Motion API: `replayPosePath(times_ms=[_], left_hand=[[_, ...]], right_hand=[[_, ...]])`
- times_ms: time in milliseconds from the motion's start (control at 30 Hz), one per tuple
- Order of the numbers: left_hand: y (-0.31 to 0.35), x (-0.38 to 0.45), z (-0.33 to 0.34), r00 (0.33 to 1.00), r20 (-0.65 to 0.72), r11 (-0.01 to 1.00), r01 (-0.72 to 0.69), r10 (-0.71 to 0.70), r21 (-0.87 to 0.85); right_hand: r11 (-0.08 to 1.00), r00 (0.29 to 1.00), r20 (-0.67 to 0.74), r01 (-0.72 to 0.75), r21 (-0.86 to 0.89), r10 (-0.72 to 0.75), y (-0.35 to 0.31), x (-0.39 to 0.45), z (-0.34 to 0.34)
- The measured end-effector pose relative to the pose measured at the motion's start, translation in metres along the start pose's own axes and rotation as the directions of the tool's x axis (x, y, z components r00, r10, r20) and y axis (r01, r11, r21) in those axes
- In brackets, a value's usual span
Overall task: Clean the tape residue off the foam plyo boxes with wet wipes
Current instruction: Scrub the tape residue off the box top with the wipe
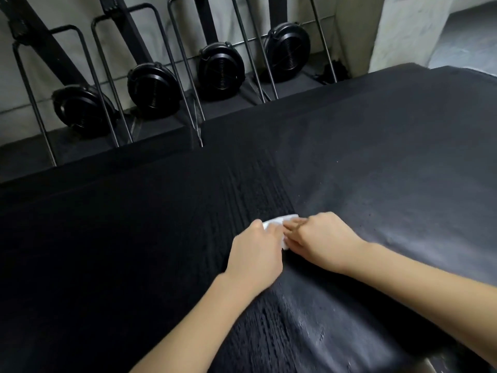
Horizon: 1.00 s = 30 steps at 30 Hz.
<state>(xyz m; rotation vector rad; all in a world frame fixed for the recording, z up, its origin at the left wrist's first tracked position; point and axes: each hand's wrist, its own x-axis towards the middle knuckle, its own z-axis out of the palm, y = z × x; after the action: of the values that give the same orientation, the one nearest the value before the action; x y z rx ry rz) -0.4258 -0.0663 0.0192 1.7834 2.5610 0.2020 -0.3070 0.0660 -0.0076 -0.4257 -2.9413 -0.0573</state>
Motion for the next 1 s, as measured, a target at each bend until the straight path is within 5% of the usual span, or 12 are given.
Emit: replayPosePath(times_ms=[167, 367, 433, 533, 867, 1000], left_hand=[[0.024, -0.05, -0.002, 1.0, -0.009, 1.0, -0.013, 0.013, -0.012], [0.007, 0.005, -0.005, 0.995, 0.022, 0.995, 0.095, -0.095, -0.021], [0.009, 0.005, -0.009, 0.994, 0.045, 0.993, 0.106, -0.104, -0.046], [0.022, -0.021, -0.013, 0.998, 0.043, 0.997, 0.055, -0.052, -0.059], [0.08, -0.17, -0.017, 0.975, 0.081, 0.969, -0.217, 0.209, 0.119], [0.075, -0.15, -0.017, 0.987, 0.0, 0.975, -0.159, 0.161, 0.154]], right_hand=[[0.999, 1.0, 0.016, 0.018, 0.035, -0.019, -0.021, -0.046, 0.008], [0.997, 0.987, -0.146, -0.072, 0.012, 0.073, -0.017, 0.004, -0.021], [0.991, 0.992, -0.011, -0.129, -0.017, 0.129, -0.024, 0.009, -0.032], [0.987, 0.984, 0.084, -0.154, -0.041, 0.157, -0.031, -0.014, -0.035], [1.0, 0.99, -0.14, -0.008, 0.01, 0.009, -0.098, -0.17, -0.008], [0.993, 0.984, -0.139, -0.114, -0.015, 0.111, -0.092, -0.148, -0.008]])
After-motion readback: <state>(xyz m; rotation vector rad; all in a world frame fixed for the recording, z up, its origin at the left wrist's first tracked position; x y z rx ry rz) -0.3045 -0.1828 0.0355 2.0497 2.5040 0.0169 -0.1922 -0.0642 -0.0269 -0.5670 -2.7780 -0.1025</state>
